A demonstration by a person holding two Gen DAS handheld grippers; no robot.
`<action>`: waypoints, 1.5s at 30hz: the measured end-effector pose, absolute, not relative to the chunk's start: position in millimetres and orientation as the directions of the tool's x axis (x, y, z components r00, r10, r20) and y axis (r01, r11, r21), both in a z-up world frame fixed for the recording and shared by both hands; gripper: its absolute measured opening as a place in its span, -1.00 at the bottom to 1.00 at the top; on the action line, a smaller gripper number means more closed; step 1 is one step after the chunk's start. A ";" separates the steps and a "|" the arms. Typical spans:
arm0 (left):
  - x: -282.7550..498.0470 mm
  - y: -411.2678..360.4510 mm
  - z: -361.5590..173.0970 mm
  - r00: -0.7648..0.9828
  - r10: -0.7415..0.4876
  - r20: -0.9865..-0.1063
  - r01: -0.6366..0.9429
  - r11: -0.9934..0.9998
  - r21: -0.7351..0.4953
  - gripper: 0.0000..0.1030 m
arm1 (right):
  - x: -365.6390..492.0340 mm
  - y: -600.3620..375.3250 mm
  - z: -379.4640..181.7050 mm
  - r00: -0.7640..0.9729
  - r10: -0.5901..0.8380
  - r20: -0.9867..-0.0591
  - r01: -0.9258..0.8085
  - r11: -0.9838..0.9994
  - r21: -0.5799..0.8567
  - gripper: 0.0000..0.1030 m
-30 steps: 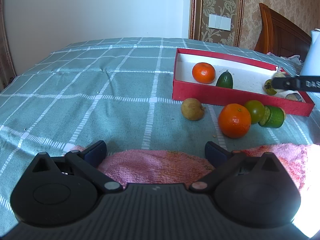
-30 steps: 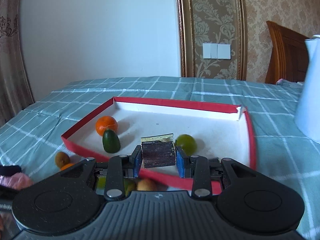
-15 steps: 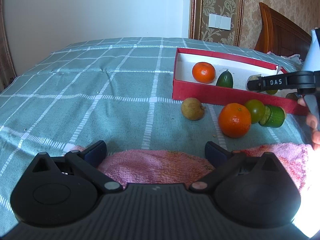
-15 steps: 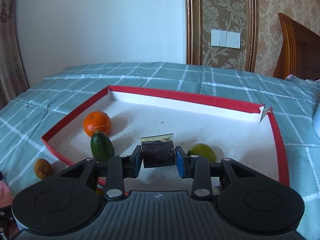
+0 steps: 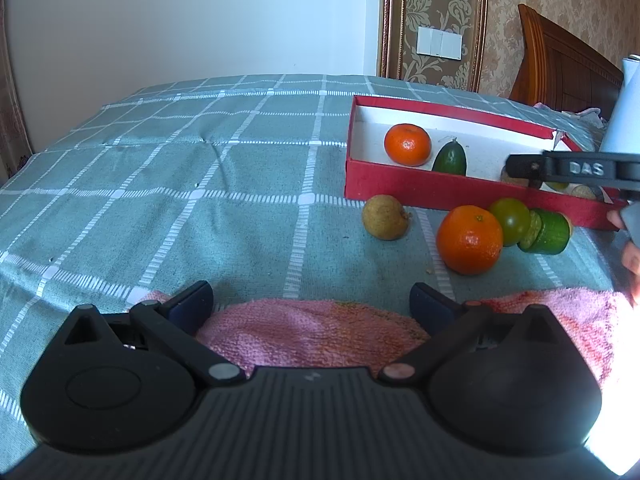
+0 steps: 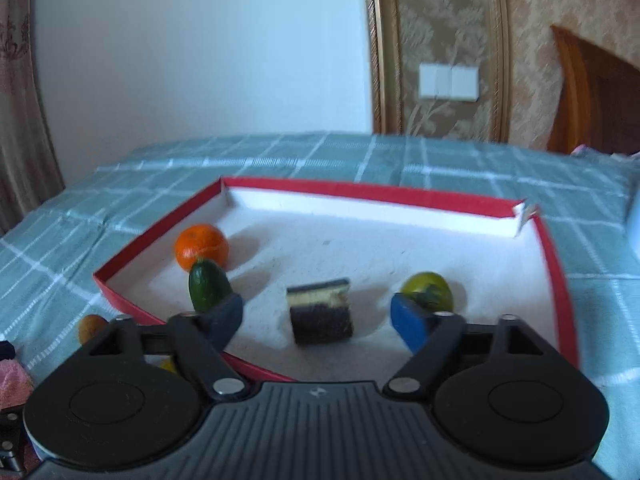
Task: Organize fruits
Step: 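Lower the eggplant piece into the red tray and open the right gripper, then withdraw the right gripper from the tray, then grasp the mandarin beside the tray with the left gripper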
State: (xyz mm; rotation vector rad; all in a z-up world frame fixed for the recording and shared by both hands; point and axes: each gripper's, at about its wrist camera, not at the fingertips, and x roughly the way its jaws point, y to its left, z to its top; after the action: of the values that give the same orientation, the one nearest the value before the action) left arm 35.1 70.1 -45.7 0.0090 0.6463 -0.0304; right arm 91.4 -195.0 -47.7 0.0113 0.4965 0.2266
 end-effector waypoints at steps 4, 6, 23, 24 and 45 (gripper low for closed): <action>35.0 69.9 -45.7 0.798 -0.025 -0.602 0.031 1.000 -0.001 1.00 | 69.9 -203.5 -48.7 0.875 0.203 -0.439 -0.198 0.978 0.058 0.62; 35.1 70.0 -45.8 0.798 -0.025 -0.602 0.031 1.000 0.000 1.00 | 55.6 -205.8 -46.6 0.891 0.179 -0.418 -0.186 0.982 0.024 0.70; 34.6 70.5 -45.6 0.799 -0.024 -0.600 0.029 1.000 -0.001 1.00 | 1.7 -262.3 -59.7 0.848 0.203 -0.490 -0.102 0.969 0.225 0.91; 34.1 70.6 -45.3 0.801 -0.020 -0.598 0.025 1.000 -0.001 1.00 | 2.8 -263.0 -60.9 0.843 0.199 -0.500 -0.092 0.969 0.229 0.91; 34.2 5.6 -27.8 0.833 -0.116 -0.542 0.169 0.984 0.048 0.86 | 5.0 -261.6 -65.5 0.821 0.192 -0.537 -0.088 0.973 0.214 0.96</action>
State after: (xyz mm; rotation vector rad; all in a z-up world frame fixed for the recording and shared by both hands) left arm 34.2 5.6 -27.8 0.0954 0.5675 -0.1512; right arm 5.0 -261.6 -65.5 0.1829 0.5896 0.1502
